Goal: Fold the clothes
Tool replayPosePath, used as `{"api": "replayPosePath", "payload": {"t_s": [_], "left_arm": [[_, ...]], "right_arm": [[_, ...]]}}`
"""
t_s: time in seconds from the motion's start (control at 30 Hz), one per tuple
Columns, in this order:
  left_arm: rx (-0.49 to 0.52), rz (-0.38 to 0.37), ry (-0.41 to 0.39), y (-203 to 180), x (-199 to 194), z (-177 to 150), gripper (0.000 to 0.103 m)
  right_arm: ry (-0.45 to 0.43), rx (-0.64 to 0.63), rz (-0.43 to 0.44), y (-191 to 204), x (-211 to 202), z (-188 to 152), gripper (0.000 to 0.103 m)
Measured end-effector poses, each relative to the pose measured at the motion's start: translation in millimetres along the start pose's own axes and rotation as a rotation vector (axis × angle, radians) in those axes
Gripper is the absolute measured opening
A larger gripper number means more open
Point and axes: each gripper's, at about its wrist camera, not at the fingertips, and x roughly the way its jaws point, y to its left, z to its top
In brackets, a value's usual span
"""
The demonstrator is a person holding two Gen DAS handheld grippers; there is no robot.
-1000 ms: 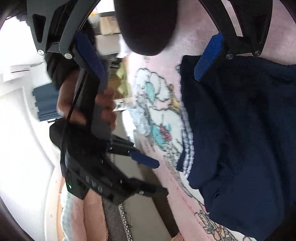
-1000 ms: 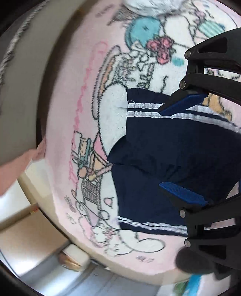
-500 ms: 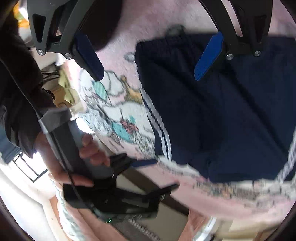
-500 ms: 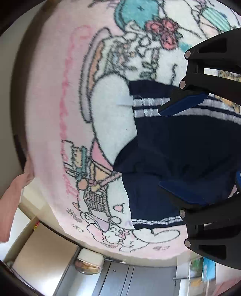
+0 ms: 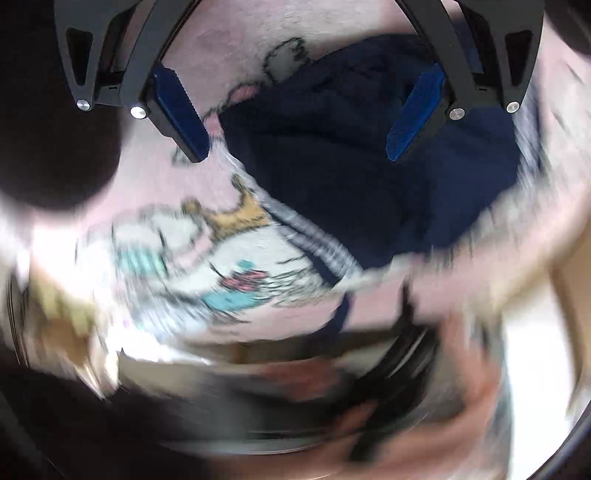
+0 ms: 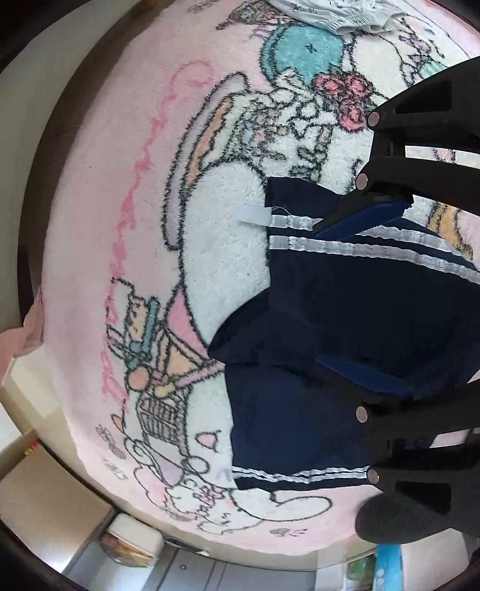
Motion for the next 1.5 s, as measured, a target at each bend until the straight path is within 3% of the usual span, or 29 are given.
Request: {"api": "replayPosePath", "payload": {"t_s": [0.13, 0.2, 0.27, 0.7, 0.8, 0.97, 1.0, 1.03, 1.1, 1.3, 1.37, 1.5], "left_arm": [[0.340, 0.159, -0.024, -36, 7, -8, 0.098], [0.512, 0.296, -0.033, -50, 14, -15, 0.098], [0.626, 0.357, -0.044, -56, 17, -20, 0.098], [0.779, 0.396, -0.042, -54, 14, -25, 0.099], [0.776, 0.402, -0.052, -55, 17, -24, 0.099], [0.691, 0.347, -0.019, -46, 24, -15, 0.098], [0.676, 0.335, -0.009, -44, 26, -13, 0.091], [0.663, 0.323, 0.002, -43, 29, -11, 0.076], [0.662, 0.323, 0.010, -44, 34, -9, 0.057], [0.690, 0.294, 0.030, -55, 43, -15, 0.031], [0.691, 0.286, 0.022, -58, 43, -16, 0.027], [0.647, 0.260, 0.013, -57, 42, -8, 0.011]], "right_arm": [[0.001, 0.006, 0.021, -7, -1, -9, 0.064], [0.003, 0.017, 0.029, -12, 1, -14, 0.064], [0.005, 0.034, 0.053, -18, 4, -19, 0.064], [0.000, 0.140, 0.127, -53, 7, -47, 0.064], [0.004, 0.157, 0.137, -55, 8, -50, 0.064], [0.017, 0.140, 0.142, -51, 10, -56, 0.064], [0.020, 0.137, 0.143, -50, 11, -57, 0.064], [0.021, 0.135, 0.144, -50, 11, -57, 0.064], [0.023, 0.135, 0.146, -50, 12, -57, 0.064], [0.027, 0.148, 0.141, -56, 15, -55, 0.064], [0.030, 0.151, 0.133, -60, 15, -55, 0.064], [0.035, 0.169, 0.123, -68, 15, -55, 0.064]]}}
